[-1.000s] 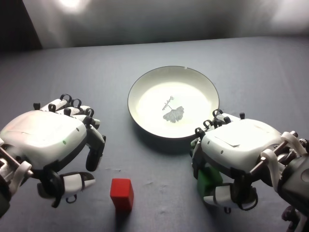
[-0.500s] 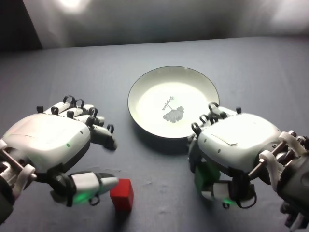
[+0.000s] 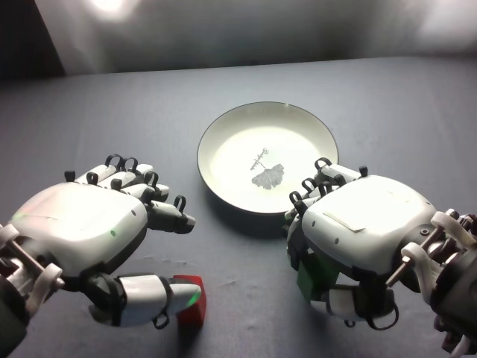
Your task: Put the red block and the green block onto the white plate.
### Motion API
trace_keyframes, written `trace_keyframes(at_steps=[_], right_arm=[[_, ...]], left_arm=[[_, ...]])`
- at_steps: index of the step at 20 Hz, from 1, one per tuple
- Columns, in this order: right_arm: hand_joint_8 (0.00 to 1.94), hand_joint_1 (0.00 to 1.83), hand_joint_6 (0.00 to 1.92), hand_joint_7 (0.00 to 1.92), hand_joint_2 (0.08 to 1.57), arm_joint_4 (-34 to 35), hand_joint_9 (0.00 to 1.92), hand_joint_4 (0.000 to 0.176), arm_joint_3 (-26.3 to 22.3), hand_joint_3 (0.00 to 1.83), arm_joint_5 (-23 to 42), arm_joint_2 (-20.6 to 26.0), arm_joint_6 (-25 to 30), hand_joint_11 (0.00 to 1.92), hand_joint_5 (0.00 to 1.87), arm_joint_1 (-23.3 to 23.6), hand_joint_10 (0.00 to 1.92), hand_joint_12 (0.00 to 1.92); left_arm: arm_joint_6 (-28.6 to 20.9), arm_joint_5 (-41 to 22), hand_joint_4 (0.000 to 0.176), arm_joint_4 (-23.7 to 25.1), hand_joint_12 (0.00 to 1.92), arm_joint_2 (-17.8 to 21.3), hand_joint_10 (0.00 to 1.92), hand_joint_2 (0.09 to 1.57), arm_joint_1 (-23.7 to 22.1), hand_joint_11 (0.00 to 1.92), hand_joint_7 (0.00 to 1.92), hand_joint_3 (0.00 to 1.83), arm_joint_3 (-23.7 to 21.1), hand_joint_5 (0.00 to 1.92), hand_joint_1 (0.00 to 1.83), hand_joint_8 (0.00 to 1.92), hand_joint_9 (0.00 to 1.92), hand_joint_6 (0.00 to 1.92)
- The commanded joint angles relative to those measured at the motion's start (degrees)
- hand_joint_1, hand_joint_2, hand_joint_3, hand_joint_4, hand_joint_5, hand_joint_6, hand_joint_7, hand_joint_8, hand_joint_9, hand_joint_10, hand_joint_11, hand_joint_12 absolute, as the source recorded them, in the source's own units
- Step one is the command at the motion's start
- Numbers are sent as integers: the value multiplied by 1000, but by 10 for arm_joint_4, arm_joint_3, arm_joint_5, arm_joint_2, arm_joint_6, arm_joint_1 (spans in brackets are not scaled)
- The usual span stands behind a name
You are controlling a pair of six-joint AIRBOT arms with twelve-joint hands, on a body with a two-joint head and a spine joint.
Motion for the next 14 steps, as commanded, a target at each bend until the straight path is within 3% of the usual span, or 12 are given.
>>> trace_keyframes(at_steps=[1,3,4,5,7,8,9,11,12,13,14], right_arm=[[2,1104,764,542,1052,-37,402,54,-3,0,38,4,1,0,1117,3,5,804],[5,1098,754,562,1050,-40,419,76,-3,0,39,4,2,0,1123,4,8,782],[4,1109,741,563,1047,-40,420,47,-3,0,39,4,2,0,1131,5,7,783],[2,1107,760,566,1051,-40,416,44,-3,1,39,4,2,0,1119,5,4,762],[0,1116,749,534,1049,-40,402,21,-3,0,39,4,2,0,1126,4,1,781],[6,1116,745,545,1048,-40,407,21,-3,0,39,4,2,0,1129,3,3,784],[3,1126,725,542,1045,-40,397,0,-3,0,39,4,2,0,1139,2,4,744],[4,1128,721,554,1044,-40,415,0,-3,0,38,4,2,0,1142,0,9,756],[3,1121,727,557,1044,-40,416,13,-3,0,38,4,2,0,1139,-1,7,764],[3,1122,736,563,1046,-40,426,6,-3,1,37,4,2,0,1133,-4,9,773],[1,1107,778,545,1056,-40,418,35,-3,2,36,4,2,0,1108,-6,4,749]], left_arm=[[2,-48,176,24,540,-1,2,1091,-5,0,272,1,-2,582,418,0,57,5],[5,-55,176,22,547,-10,4,1085,-4,0,262,0,-2,607,449,2,60,15],[6,-56,176,22,514,-13,3,1077,-3,0,265,0,-1,632,466,2,61,18],[7,-56,176,22,465,-17,2,1080,-2,0,261,0,1,637,457,0,52,13],[8,-56,176,24,421,-26,2,1080,1,0,262,0,5,660,484,0,50,15],[8,-56,176,25,416,-30,0,1084,4,0,240,2,6,661,477,0,48,14],[8,-56,176,27,413,-34,0,1086,7,0,229,2,6,659,471,0,45,12],[8,-56,176,30,367,-38,0,1095,13,0,231,2,5,662,459,6,33,10],[8,-57,176,31,404,-39,5,1084,15,0,251,0,5,685,484,7,48,14],[8,-58,176,33,411,-40,6,1084,18,0,250,0,4,694,489,5,51,16],[8,-61,176,35,415,-41,8,1096,21,0,256,4,3,692,475,6,56,14]])
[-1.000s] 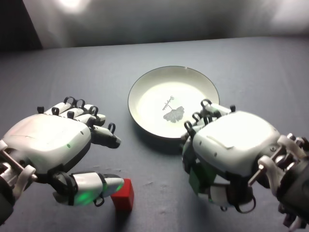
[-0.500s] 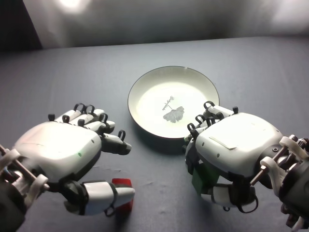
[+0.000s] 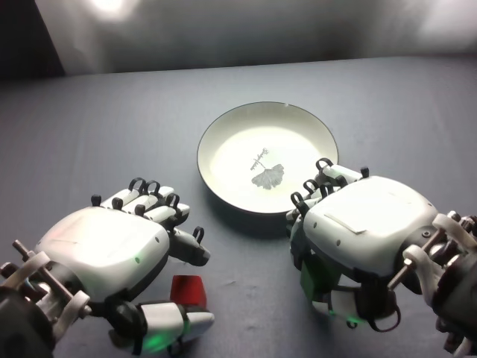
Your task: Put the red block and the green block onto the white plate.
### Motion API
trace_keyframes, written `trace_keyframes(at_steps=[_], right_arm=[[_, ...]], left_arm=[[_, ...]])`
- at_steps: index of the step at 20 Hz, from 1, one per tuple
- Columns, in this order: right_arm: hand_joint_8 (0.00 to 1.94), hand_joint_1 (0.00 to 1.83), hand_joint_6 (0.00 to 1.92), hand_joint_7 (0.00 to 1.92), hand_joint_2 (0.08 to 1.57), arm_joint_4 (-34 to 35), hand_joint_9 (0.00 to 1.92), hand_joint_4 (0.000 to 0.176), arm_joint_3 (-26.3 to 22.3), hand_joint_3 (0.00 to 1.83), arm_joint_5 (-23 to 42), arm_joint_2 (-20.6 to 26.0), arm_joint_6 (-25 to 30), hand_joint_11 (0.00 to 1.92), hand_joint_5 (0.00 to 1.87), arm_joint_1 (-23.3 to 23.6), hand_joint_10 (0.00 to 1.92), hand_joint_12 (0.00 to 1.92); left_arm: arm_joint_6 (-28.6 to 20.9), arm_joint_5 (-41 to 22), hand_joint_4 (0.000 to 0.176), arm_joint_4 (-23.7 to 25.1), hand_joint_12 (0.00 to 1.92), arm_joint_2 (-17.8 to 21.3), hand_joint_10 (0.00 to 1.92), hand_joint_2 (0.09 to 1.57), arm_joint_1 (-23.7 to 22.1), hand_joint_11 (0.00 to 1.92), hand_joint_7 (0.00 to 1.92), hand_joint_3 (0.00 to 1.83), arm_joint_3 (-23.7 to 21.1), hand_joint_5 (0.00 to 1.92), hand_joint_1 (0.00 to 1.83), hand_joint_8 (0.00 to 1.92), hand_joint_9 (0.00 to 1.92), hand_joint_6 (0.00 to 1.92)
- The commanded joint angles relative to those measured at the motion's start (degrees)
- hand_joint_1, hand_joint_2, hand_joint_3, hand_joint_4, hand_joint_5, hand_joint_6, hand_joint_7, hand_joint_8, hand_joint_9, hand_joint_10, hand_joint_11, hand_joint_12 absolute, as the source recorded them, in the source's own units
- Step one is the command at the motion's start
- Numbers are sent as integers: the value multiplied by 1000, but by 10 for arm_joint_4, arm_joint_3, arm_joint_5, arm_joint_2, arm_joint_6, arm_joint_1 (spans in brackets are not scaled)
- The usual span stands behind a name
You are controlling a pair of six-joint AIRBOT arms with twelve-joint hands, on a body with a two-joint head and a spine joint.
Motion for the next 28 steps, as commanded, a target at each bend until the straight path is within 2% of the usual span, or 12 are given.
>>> trace_keyframes(at_steps=[1,2,3,9,12,16,18,19,22,25,26,28], right_arm=[[3,1103,786,547,1058,-35,433,42,-3,1,30,4,2,0,1104,0,10,745],[6,1103,752,564,1050,-36,436,61,-3,0,30,4,2,0,1126,-1,9,793],[3,1110,743,563,1048,-36,426,40,-3,0,30,4,2,0,1130,-2,4,775],[3,1113,698,592,1038,-38,476,52,-3,0,30,4,2,0,1157,-1,16,810],[2,1116,704,582,1039,-39,468,37,-3,0,30,4,2,0,1153,-1,10,783],[1,1109,699,570,1037,-40,448,66,-3,0,30,4,2,0,1157,-1,5,781],[7,1128,666,589,1031,-40,465,17,-3,0,30,4,2,0,1175,-1,9,807],[9,1130,661,598,1030,-40,470,12,-3,0,30,4,2,0,1178,-2,11,812],[1,1110,704,588,1038,-40,487,59,-3,1,30,4,2,0,1152,-2,11,861],[0,1107,711,576,1040,-40,485,63,-3,1,30,4,2,0,1147,-2,9,863],[3,1120,700,585,1038,-40,480,29,-3,0,30,3,2,0,1155,-3,6,846],[4,1121,702,577,1039,-41,470,22,-3,0,30,3,2,0,1153,-3,8,828]], left_arm=[[-2,-48,176,29,415,1,5,1106,1,0,245,8,-1,679,449,1,51,7],[-2,-50,176,30,448,-1,5,1101,2,0,241,3,-1,701,467,0,53,12],[-2,-52,176,30,522,-3,10,1085,5,0,249,0,1,725,505,2,70,16],[-8,-59,176,36,465,-28,4,1102,13,0,232,0,21,703,476,4,62,4],[-9,-61,176,37,513,-34,7,1101,16,0,235,0,29,717,473,4,65,8],[-14,-65,176,40,536,-36,3,1114,24,0,217,2,33,730,487,0,61,9],[-17,-67,176,41,612,-36,8,1103,27,0,237,0,33,739,510,3,76,9],[-19,-69,176,43,578,-36,5,1109,28,0,236,1,33,739,507,1,72,7],[-20,-69,176,44,584,-36,7,1112,27,0,252,1,33,739,503,4,81,4],[-21,-70,176,44,529,-36,3,1105,27,0,250,0,33,743,508,2,73,4],[-21,-71,176,44,536,-36,6,1099,26,0,273,0,33,759,515,5,84,8],[-21,-72,165,44,566,-36,9,1097,25,0,280,0,33,778,555,3,98,11]])
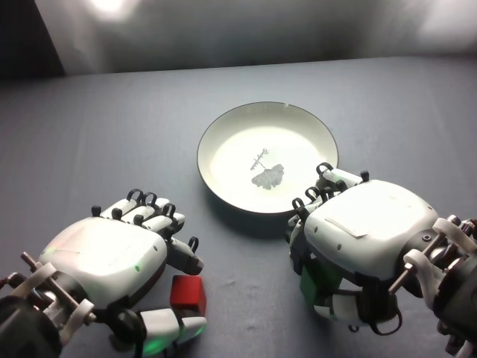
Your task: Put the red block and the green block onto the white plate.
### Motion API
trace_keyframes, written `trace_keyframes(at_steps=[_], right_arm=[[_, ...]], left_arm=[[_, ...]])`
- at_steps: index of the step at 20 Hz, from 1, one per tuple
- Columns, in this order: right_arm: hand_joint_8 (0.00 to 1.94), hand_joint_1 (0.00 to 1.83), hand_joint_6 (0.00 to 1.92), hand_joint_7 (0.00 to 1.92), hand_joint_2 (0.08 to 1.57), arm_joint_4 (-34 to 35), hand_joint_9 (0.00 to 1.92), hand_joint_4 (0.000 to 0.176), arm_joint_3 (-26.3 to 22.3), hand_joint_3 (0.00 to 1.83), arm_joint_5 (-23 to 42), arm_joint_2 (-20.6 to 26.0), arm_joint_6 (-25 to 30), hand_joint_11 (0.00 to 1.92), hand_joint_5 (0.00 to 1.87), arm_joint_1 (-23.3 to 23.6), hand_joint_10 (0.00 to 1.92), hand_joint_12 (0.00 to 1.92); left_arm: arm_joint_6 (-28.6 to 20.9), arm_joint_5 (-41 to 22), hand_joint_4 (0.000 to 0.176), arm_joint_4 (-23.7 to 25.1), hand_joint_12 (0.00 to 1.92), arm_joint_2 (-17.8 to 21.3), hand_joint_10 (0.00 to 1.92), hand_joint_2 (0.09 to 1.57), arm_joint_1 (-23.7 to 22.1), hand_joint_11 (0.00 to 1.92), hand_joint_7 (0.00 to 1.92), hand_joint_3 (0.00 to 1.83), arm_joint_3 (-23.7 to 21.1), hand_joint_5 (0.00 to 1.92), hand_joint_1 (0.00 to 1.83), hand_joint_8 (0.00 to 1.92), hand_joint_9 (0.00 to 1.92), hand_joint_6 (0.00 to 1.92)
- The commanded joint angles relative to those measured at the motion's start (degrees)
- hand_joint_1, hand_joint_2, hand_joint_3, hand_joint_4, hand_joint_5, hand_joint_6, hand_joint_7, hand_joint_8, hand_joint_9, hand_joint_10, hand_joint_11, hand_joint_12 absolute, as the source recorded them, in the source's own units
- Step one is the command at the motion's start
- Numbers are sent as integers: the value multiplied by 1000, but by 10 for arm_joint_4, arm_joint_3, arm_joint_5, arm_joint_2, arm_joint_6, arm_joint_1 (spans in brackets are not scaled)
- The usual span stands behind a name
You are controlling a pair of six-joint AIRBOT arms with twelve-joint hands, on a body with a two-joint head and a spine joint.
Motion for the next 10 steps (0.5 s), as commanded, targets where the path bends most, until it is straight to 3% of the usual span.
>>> trace_keyframes(at_steps=[1,2,3,4,5,6,9,10], right_arm=[[1,1123,701,572,1039,-37,476,17,-3,0,32,3,2,0,1153,0,10,831],[2,1125,709,575,1041,-37,487,7,-3,1,32,3,2,0,1148,0,13,842],[5,1121,699,588,1038,-37,497,26,-3,0,32,3,2,0,1155,0,15,856],[2,1126,714,579,1042,-37,488,3,-3,1,32,3,2,0,1145,0,10,847],[0,1132,719,574,1043,-38,482,0,-3,1,32,3,2,0,1143,0,6,850],[1,1138,718,575,1043,-38,491,0,-3,0,32,3,2,0,1143,0,9,863],[1,1131,739,558,1048,-39,473,0,-3,1,32,3,2,0,1131,-1,3,843],[2,1137,731,562,1046,-39,471,0,-3,0,32,3,2,0,1136,-1,1,825]], left_arm=[[-3,-47,165,30,544,0,6,1102,-4,0,278,1,0,775,549,1,92,7],[-3,-47,172,30,504,-1,5,1113,-4,0,263,3,1,758,529,0,92,1],[-3,-47,175,30,499,-1,3,1122,-4,0,258,5,1,752,516,0,90,0],[-3,-47,171,30,539,-1,3,1119,-5,0,264,2,2,763,532,1,90,4],[-3,-47,175,30,552,-2,1,1117,-6,0,262,1,2,762,518,0,87,3],[-3,-47,162,30,552,-2,1,1111,-7,0,272,0,2,777,554,4,87,9],[0,-47,175,29,612,-3,5,1110,-10,0,301,0,3,861,648,7,98,31],[0,-47,176,29,688,-3,10,1153,-11,0,333,9,3,854,886,9,118,932]])
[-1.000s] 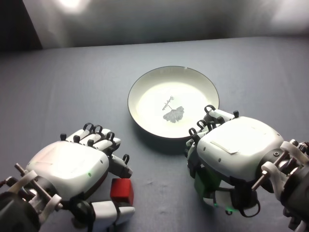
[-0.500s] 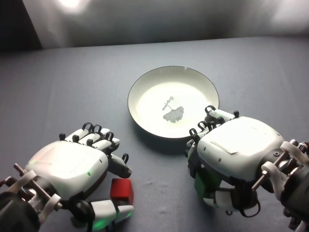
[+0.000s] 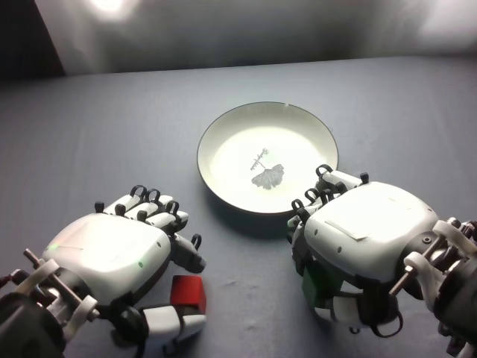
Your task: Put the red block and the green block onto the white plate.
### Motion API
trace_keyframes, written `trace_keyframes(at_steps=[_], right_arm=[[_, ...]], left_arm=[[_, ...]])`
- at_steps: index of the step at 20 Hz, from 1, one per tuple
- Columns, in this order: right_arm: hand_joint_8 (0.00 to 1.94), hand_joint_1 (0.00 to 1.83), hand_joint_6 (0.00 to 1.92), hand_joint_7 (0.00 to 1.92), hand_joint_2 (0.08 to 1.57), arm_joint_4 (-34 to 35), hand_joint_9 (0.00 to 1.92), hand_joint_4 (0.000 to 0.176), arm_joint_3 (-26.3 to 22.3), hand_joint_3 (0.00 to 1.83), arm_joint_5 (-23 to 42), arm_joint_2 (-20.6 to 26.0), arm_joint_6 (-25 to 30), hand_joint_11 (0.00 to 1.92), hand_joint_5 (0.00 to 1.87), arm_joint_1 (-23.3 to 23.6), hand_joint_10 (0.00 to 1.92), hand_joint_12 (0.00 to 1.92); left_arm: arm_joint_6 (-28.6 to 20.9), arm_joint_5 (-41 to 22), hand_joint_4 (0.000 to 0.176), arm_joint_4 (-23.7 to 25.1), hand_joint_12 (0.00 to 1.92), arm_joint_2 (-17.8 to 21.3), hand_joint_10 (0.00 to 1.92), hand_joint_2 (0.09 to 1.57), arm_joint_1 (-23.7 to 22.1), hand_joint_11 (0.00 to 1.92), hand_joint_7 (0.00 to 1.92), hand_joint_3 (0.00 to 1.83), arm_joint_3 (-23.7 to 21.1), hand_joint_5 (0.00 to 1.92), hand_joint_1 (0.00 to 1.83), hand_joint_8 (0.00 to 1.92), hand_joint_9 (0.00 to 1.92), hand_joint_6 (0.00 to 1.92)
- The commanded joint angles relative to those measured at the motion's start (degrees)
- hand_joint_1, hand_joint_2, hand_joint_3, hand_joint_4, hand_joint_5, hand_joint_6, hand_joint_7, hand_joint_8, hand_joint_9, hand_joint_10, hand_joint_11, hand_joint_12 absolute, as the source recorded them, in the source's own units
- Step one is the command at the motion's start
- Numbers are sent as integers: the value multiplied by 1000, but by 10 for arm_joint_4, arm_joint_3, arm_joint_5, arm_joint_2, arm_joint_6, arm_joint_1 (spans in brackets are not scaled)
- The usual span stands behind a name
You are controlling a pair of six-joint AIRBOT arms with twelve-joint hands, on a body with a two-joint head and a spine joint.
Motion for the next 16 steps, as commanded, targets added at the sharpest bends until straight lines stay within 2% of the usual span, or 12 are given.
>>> trace_keyframes(at_steps=[1,2,4,6,10,12,13,16], right_arm=[[1,1137,729,559,1046,-35,467,0,-3,0,32,3,1,0,1137,2,0,822],[2,1128,736,550,1047,-36,456,0,-3,0,32,3,1,0,1133,1,2,813],[3,1134,741,559,1049,-37,474,0,-3,0,32,3,1,0,1129,0,10,845],[0,1126,766,553,1055,-38,471,0,-3,1,32,3,1,0,1114,0,6,848],[4,1135,755,576,1053,-41,490,0,-3,0,32,3,1,0,1121,-1,11,809],[1,1131,772,575,1056,-71,496,0,-4,1,40,4,8,0,1110,0,11,801],[1,1125,784,571,1059,-92,501,0,-4,1,55,4,11,0,1103,5,12,812],[2,1133,765,577,1056,-95,501,0,-4,0,69,10,12,0,1114,28,10,781]], left_arm=[[0,-45,176,28,666,0,11,1163,-4,0,362,1,2,860,939,10,126,1108],[0,-45,176,28,748,0,27,1125,-4,0,416,0,2,948,989,15,172,1020],[0,-45,176,27,914,0,40,1110,-5,0,432,0,2,984,1008,7,212,983],[1,-45,176,27,888,0,37,1114,-6,0,416,1,2,972,1003,1,208,1004],[3,-44,176,26,978,0,50,1117,-16,0,431,0,4,968,1002,2,240,1015],[5,-40,176,26,967,0,45,1125,-27,0,425,1,7,951,996,1,226,1041],[12,-29,176,26,959,0,44,1127,-41,0,417,1,12,948,994,0,222,1045],[27,10,176,27,986,-2,51,1119,-83,0,439,0,30,963,999,4,241,1021]])
